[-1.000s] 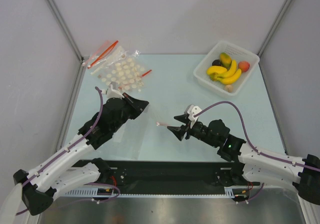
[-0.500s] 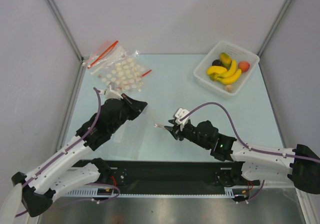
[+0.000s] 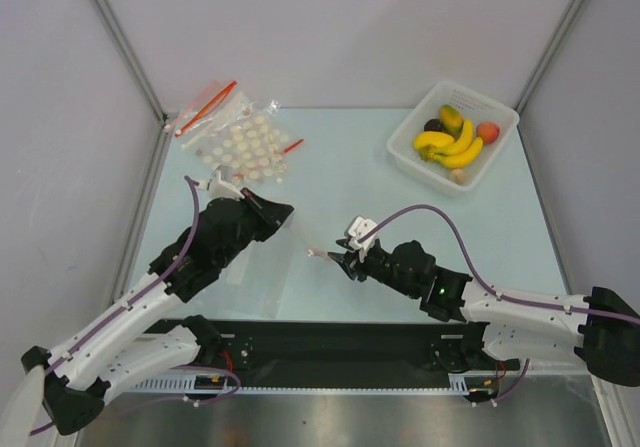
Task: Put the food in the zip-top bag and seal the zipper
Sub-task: Open the zipper of the food storage bag at the center of the board.
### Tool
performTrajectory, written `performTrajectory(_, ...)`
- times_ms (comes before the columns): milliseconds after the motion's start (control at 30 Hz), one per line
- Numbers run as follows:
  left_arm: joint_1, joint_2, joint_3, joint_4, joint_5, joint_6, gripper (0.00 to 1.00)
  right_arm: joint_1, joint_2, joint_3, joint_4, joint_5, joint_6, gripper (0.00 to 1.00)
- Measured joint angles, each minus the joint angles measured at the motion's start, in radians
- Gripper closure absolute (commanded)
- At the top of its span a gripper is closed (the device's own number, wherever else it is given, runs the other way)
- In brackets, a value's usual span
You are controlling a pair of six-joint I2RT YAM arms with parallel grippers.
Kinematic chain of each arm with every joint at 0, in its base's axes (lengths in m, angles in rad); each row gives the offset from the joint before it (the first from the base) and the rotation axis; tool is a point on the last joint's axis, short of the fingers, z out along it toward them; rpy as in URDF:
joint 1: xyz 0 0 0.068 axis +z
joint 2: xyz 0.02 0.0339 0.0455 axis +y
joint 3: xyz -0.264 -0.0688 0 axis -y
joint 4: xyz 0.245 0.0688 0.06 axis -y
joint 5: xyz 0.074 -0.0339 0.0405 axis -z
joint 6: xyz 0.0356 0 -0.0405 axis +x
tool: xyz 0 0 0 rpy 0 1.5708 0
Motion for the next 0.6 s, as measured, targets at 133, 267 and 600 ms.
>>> performTrajectory(133,0.0,-0.01,0.002,-0.004,0.0,0.0,0.99,0.001,0.0,0.0,0.0,-0.015,-0.008,0.58)
performTrajectory(267,0.0,-0.013,0.006,-0.007,-0.001,0.0,1.0,0.003,0.0,0.0,0.0,-0.029,-0.013,0.57)
performTrajectory(600,0.0,-0.013,0.011,-0.007,0.0,0.001,0.99,0.008,0.014,0.004,0.001,-0.04,-0.016,0.58)
